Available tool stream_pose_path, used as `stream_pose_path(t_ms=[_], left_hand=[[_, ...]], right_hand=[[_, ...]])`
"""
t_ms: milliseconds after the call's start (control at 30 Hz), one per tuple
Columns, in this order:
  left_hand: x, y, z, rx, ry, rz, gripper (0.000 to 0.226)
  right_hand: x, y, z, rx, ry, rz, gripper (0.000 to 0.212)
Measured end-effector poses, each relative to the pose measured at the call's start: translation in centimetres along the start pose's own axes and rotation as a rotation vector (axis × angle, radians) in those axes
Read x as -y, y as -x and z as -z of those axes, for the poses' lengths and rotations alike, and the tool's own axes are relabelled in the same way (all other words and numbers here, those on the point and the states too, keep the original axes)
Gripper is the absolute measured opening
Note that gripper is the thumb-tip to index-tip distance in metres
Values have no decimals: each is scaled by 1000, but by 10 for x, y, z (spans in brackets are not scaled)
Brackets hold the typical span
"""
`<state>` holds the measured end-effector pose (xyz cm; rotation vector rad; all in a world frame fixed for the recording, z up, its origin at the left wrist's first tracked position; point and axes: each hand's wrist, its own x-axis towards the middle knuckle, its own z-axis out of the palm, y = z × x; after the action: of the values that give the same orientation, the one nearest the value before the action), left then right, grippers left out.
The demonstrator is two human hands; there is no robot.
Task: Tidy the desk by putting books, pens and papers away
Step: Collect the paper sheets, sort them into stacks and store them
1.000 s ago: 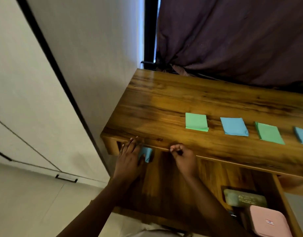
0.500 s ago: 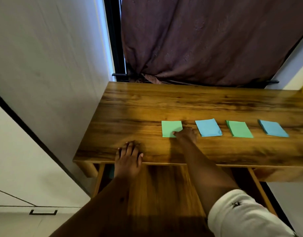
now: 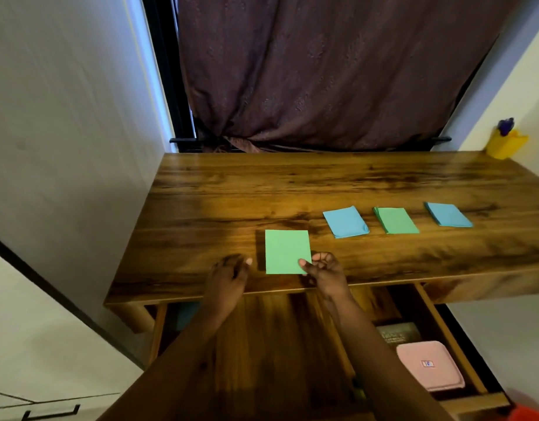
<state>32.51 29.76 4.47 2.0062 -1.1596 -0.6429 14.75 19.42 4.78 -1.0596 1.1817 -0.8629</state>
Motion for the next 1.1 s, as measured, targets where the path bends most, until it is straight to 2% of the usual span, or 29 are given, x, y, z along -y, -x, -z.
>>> stream_pose_path(t_ms=[100,200,267,367,500,600,700,800,933,1000,1100], left_hand=[[-42,4,-14,127,615,198,20],[-54,-3,-38,126,903,369,21],[-56,-6,-48,101,997,451,28],[-58,-13,-58,34,1096,544,31],[-62,-19,-67,-97,1088,611,30],[-70,-22,-76,-114,1115,610,31],[-77,-26,-86,-111,1172,602,30],[-86,-25,-95,-114,1213,597,25],[-93,-23,-107,-120,1210,615,27],[-97,-23,-114,-122,1208,623,30],[-105,-21,-127,-108,1211,616,31]], right_hand=[[-2,16,9,68,-80,6,26],[0,20,22,126,9,39,23],[5,12,34,89,125,79,20],[15,-23,61,-75,378,189,19],[28,-98,90,-283,845,301,41],[44,-137,92,-341,1028,192,63],[50,-156,89,-291,1183,73,74],[46,-164,89,-269,1070,23,66],[43,-160,106,-237,809,59,46],[46,-153,119,-208,569,8,40],[53,-127,142,-116,74,-83,28]])
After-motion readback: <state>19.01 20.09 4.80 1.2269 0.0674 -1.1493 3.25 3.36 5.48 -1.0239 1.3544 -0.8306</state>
